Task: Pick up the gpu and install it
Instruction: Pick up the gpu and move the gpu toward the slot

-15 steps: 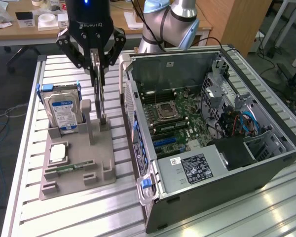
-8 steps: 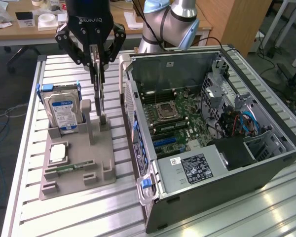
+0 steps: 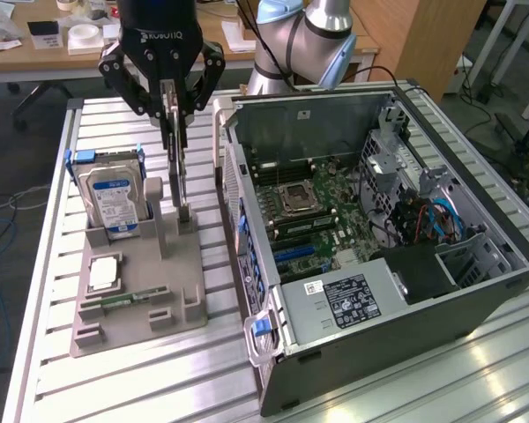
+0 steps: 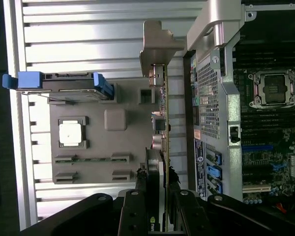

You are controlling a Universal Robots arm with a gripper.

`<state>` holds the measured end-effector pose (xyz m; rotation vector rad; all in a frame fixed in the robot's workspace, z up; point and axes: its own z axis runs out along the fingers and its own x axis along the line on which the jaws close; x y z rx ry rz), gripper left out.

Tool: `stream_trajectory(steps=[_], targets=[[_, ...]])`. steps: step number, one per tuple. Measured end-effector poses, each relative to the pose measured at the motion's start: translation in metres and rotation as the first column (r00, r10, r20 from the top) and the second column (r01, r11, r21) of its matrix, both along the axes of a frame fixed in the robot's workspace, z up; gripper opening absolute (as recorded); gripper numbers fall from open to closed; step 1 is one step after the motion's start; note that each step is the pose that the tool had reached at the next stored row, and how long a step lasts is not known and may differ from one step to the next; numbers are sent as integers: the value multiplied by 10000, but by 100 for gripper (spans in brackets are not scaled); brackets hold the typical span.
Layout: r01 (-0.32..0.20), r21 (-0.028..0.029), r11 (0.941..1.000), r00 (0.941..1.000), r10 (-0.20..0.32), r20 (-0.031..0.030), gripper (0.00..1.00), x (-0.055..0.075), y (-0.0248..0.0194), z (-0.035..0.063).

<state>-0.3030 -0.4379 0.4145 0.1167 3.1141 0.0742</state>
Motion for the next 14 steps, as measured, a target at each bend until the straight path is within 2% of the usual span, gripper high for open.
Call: stream_trajectory(steps=[5,14], targets=[[-1,1,10000,10000,1,0,27,33,0,0],[-1,4,10000,10000,1,1,27,210,0,-1]])
